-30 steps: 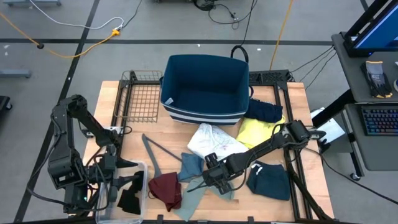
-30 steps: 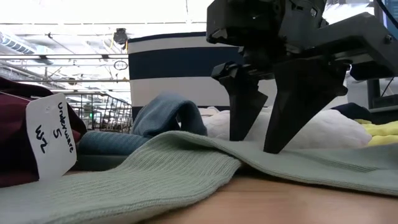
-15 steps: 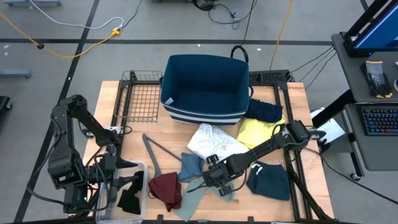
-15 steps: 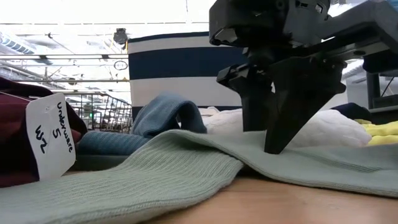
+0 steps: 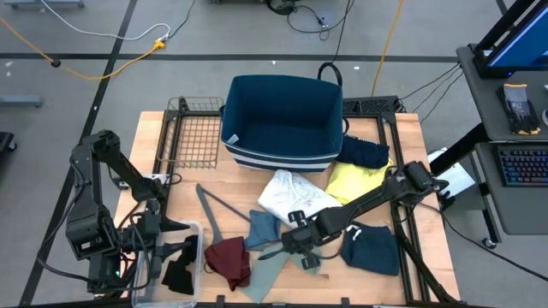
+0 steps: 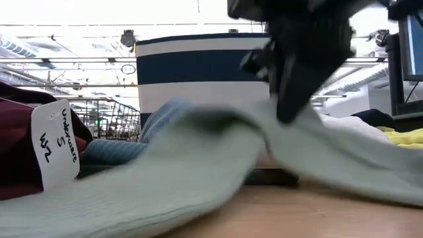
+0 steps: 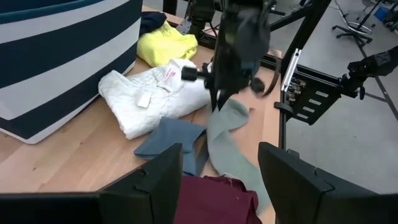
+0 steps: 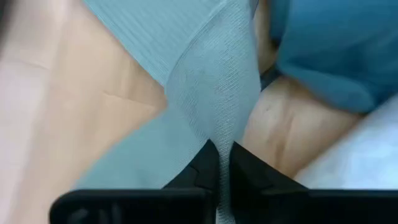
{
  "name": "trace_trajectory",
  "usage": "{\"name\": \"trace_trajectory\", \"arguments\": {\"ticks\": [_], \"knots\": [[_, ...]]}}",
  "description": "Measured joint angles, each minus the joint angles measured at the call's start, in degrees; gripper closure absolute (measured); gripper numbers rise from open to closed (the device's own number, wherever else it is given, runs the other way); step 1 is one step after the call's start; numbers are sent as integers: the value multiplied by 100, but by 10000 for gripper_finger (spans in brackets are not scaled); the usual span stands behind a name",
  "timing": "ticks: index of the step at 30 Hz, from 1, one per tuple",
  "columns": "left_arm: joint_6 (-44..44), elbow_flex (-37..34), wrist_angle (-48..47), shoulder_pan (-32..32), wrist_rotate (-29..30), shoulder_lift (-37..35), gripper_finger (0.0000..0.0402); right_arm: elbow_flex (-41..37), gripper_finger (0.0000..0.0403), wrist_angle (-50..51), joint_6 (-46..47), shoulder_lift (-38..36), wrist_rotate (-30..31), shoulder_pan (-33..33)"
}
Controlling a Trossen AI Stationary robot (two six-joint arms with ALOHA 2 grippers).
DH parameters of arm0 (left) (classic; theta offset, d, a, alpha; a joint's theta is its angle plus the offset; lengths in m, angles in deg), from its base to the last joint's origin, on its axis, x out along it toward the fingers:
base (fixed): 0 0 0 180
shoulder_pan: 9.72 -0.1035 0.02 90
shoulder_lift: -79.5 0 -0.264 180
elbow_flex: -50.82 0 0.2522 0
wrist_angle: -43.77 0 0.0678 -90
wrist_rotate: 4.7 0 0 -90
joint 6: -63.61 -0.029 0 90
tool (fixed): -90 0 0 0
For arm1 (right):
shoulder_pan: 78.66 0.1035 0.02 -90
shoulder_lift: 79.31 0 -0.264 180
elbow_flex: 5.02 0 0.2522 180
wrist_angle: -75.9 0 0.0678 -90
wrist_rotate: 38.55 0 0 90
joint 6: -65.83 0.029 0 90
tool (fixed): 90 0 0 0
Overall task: Pick & Place Cloths
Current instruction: Put the gray sock into the transparent bin
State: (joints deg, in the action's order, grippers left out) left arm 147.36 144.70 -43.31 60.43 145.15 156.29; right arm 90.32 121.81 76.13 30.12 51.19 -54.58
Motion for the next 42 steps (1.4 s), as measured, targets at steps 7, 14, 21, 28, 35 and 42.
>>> {"name": "trace_trajectory", "arguments": {"ticks": [7, 14, 21, 28, 35, 42], "knots": [[-1, 0, 8, 0, 0, 0, 188, 2, 398, -90, 375, -1082, -2, 2], [-1, 0, 112, 0, 0, 0, 188, 9, 401, -994, 619, -2306, 166, 2], [-474, 0, 612, -255, 3, 0, 188, 12, 402, -2813, 151, -3070, 365, -7], [-1552, 0, 1397, -876, 5, 0, 188, 17, 402, -3892, -253, -3183, 349, -13], [-3078, -2, 2708, -1573, -551, 1, 188, 17, 402, -3926, -207, -2967, 349, -26], [-4823, -2, 4565, -2383, -1872, 0, 188, 17, 402, -4040, -200, -2698, 319, -81]]}}
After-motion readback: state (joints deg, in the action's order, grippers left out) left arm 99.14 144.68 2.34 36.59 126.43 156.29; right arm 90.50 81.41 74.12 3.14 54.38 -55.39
